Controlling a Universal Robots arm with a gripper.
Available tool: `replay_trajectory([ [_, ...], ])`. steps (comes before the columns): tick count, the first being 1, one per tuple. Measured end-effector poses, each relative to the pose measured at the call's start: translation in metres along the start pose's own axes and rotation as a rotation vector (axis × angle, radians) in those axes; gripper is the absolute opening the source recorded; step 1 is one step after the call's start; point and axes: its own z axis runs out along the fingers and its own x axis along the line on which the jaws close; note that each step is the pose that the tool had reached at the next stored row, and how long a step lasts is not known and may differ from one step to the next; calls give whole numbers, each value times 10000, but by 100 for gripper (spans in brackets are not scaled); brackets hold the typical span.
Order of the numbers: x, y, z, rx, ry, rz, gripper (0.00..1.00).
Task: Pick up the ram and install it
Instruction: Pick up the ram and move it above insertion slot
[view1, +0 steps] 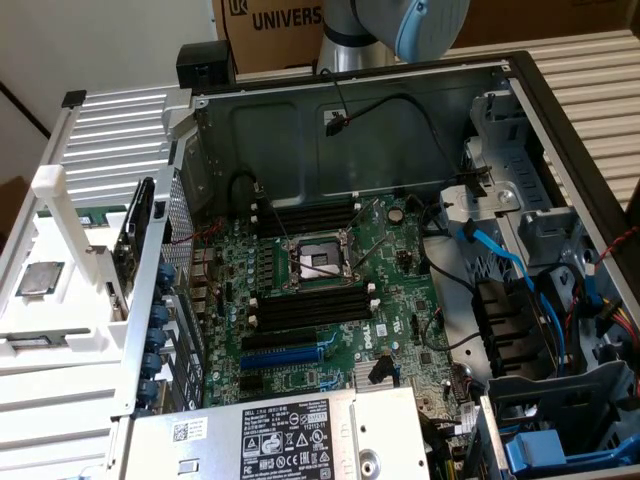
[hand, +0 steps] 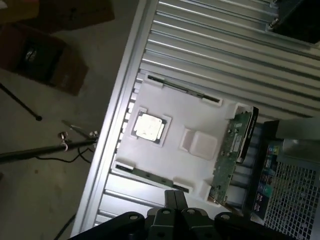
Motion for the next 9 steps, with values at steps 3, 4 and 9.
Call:
replay_trajectory([
  [3, 0, 0, 3, -17, 26, -550, 10],
  [4, 0, 0, 4, -21, 35, -724, 10],
  [9, 0, -1, 9, -53, 94, -1828, 10],
])
